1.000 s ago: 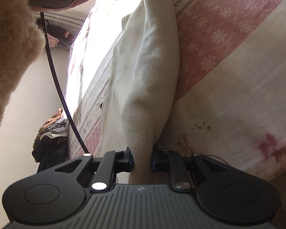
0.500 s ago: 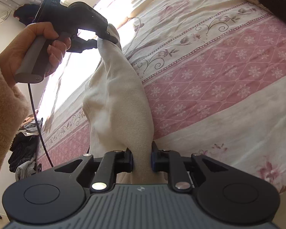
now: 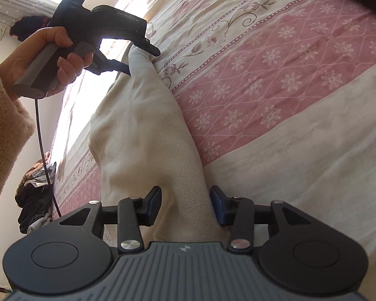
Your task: Fold clothes
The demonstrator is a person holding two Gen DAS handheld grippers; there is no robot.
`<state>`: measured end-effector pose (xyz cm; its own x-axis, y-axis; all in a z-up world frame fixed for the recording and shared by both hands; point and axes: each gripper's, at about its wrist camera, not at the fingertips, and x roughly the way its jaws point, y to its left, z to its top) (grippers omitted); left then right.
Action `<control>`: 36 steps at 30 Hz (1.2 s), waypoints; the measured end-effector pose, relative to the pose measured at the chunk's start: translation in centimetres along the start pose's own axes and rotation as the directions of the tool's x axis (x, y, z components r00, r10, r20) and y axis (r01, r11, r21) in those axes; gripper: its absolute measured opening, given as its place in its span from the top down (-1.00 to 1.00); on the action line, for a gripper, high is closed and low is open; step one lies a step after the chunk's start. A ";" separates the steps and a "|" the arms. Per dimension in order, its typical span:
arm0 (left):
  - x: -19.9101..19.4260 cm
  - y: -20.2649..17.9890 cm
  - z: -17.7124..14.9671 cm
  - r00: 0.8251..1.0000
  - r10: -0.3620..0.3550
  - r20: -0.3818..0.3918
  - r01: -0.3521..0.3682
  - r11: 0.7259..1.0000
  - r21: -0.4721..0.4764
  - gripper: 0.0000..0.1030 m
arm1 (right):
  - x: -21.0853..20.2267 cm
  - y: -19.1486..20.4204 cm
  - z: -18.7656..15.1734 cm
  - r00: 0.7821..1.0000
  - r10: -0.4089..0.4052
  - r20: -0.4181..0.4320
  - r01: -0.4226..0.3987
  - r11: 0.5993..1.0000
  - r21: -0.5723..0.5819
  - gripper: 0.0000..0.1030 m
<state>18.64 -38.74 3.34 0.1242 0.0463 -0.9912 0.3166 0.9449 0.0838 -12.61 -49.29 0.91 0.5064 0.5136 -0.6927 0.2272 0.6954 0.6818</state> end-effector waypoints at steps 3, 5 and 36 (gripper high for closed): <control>0.1 -0.3 -0.4 0.999 0.039 0.009 -0.039 0.999 0.026 -0.03 | 0.3 0.0 -0.7 1.000 0.011 -0.019 -0.011 1.000 -0.017 0.11; -0.2 0.3 -0.6 0.998 0.046 0.039 -0.046 0.999 -0.012 0.34 | 0.5 0.2 -1.1 1.000 0.015 -0.013 -0.016 0.999 -0.044 0.23; -16.7 -16.7 -1.1 0.788 -0.406 0.463 0.423 0.903 0.071 0.63 | -24.1 -4.7 1.9 0.719 -0.273 0.639 0.319 0.947 0.045 0.72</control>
<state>10.21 -54.90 18.35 0.4046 -0.4970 -0.7677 0.4056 0.8499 -0.3365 -24.29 -65.89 14.90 0.8335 -0.1417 -0.5340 0.4145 0.7994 0.4349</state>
